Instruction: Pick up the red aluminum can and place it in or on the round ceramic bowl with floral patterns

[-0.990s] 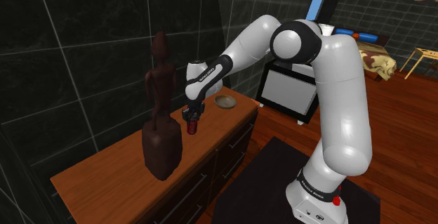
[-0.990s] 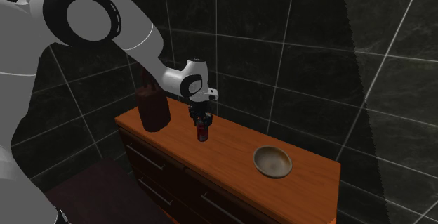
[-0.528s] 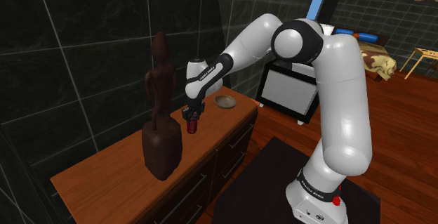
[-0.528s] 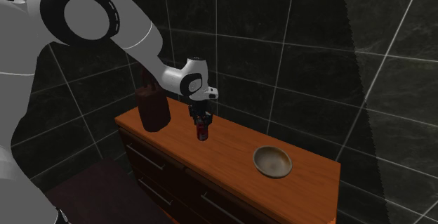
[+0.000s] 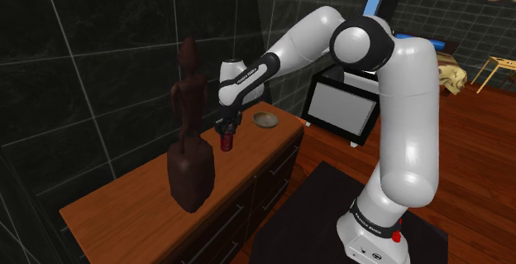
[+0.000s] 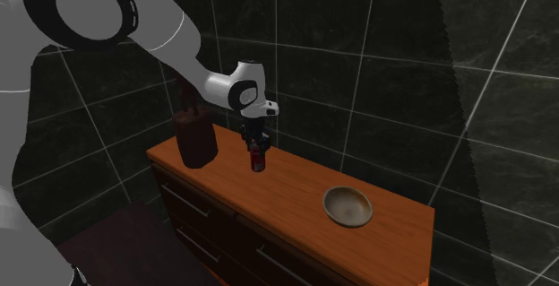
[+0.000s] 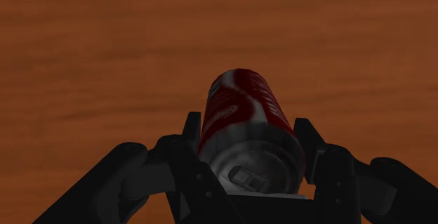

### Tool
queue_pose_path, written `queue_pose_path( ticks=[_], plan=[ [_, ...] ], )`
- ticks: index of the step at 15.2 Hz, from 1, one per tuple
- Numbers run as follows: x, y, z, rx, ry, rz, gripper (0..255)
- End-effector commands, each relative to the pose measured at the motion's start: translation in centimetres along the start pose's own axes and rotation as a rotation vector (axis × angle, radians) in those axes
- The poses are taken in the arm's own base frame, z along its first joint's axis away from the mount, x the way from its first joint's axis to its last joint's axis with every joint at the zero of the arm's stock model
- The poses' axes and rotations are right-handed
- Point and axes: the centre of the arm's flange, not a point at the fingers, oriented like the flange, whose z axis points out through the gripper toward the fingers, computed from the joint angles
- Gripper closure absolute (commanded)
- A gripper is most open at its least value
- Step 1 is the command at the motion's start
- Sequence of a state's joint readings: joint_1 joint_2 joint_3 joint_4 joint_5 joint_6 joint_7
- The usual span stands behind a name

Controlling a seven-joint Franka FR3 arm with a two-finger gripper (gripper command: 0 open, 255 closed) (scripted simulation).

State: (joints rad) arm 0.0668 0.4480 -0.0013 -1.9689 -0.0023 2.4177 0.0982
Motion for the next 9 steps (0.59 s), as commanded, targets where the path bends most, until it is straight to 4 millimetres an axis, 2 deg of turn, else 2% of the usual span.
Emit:
queue_pose_path(
  ticks=[1, 9],
  plan=[
    [-0.1, 0.0, -1.1, 0.0, 0.0, 0.0, 255],
    [-0.1, 0.0, -5.3, 0.0, 0.0, 0.0, 255]
  ],
)
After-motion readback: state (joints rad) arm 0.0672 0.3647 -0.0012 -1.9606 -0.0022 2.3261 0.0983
